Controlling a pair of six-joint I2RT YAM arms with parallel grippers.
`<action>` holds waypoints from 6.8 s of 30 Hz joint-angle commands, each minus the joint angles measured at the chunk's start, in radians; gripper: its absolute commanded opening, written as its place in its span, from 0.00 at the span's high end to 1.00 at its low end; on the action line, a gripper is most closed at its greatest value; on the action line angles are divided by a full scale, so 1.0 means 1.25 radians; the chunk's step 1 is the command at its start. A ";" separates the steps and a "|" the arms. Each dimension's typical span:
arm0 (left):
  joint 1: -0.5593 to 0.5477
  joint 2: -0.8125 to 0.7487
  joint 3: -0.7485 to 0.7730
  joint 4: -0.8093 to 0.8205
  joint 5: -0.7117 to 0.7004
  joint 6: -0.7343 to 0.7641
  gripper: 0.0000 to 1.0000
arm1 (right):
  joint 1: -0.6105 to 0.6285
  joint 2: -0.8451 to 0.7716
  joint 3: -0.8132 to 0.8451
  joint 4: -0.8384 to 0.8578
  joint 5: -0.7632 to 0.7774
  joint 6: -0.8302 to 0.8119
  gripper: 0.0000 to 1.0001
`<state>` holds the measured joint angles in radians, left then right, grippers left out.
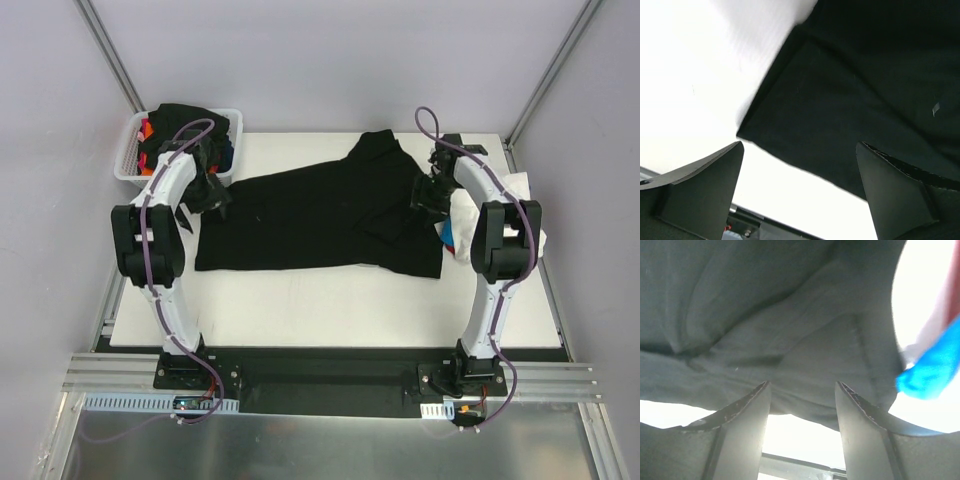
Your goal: Fold and stack the t-shirts
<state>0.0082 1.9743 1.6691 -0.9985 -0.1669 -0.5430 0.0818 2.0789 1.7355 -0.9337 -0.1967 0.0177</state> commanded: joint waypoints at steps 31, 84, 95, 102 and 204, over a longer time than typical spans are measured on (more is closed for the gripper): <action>-0.088 -0.205 -0.193 0.011 0.038 -0.016 0.07 | 0.171 -0.022 -0.078 0.111 -0.044 0.070 0.80; -0.155 -0.182 -0.163 0.006 0.054 -0.067 0.07 | 0.088 -0.128 -0.033 0.112 0.029 -0.003 0.53; -0.176 -0.214 -0.198 0.001 0.024 -0.076 0.07 | 0.116 -0.043 -0.074 0.143 -0.018 0.015 0.99; -0.176 -0.219 -0.211 -0.006 0.010 -0.069 0.07 | 0.121 0.000 -0.031 0.147 -0.035 0.015 0.71; -0.205 -0.162 -0.189 -0.007 0.061 -0.047 0.07 | 0.181 0.075 0.101 0.182 -0.075 0.075 0.64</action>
<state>-0.2371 1.8194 1.4502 -0.9977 -0.0875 -0.6155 0.3046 2.1407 1.8046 -0.6941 -0.2707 0.1112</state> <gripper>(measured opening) 0.933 0.367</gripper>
